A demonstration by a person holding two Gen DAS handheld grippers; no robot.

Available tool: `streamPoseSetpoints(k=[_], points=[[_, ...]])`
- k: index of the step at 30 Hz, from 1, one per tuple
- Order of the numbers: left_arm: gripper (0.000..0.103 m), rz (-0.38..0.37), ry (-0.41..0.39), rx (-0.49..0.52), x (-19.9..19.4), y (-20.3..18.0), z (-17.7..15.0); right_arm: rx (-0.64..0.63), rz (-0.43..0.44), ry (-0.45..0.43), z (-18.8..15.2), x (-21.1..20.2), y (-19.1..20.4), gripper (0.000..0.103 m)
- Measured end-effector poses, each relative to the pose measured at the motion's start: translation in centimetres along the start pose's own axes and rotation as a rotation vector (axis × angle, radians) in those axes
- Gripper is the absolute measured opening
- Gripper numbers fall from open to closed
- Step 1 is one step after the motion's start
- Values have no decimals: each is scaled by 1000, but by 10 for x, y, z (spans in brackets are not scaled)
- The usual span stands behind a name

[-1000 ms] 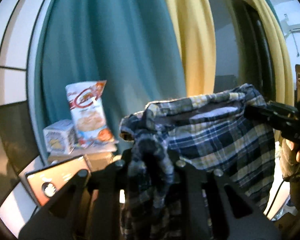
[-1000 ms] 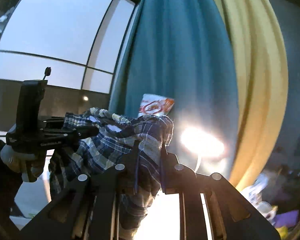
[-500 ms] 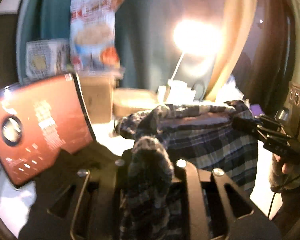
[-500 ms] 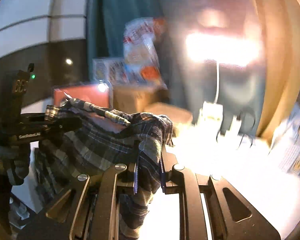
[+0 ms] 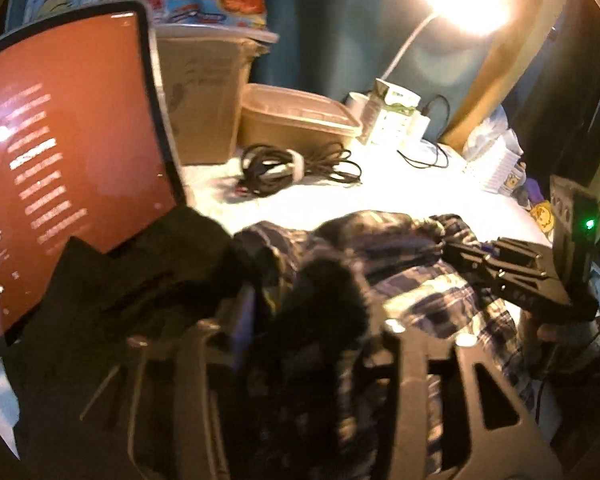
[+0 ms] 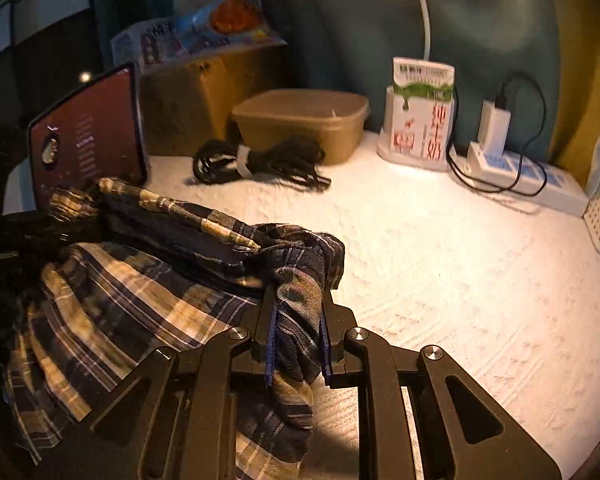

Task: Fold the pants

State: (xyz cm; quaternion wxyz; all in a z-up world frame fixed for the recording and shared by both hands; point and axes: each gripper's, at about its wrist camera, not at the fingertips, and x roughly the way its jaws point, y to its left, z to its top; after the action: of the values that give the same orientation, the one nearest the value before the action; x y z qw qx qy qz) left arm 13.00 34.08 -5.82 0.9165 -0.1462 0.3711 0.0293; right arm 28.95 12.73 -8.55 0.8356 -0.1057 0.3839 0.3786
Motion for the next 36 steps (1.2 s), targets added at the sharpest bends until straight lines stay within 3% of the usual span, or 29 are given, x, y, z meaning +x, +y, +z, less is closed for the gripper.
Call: streamPoseSetpoints(k=[5,7,10,14,18,22,25,30,33,36], points=[[54,42,-16,4,-21,3,-4,33,-14,23,1,7,-8,30],[54,65,-41,6,-35,1,-4,45,-31,33,0,8,-11,44],[54,105,-86,-5,-52,-1,-1,72,-53,36,-1,6,-18,55],[54,162,-138,17,-69,-13,4,91,-71,12,0,-11,-24,56],[54,102,-156,75,-79,-39,6,88,-71,-19,-2,-34,-24,56],[54,26,-115,192,-65,-77,2,61,-62,-23,-9,-48,-19,56],[54,43,-35,274,-38,-95,-1,44,-51,-16,-15,-53,-15,56],[54,51,99,166,6,-67,7,46,-40,-11,-22,-59,-18,56],[54,39,118,124,16,-53,10,55,-39,-7,-25,-60,-22,56],[54,63,127,155,26,-52,7,68,-37,-7,-27,-62,-25,56]])
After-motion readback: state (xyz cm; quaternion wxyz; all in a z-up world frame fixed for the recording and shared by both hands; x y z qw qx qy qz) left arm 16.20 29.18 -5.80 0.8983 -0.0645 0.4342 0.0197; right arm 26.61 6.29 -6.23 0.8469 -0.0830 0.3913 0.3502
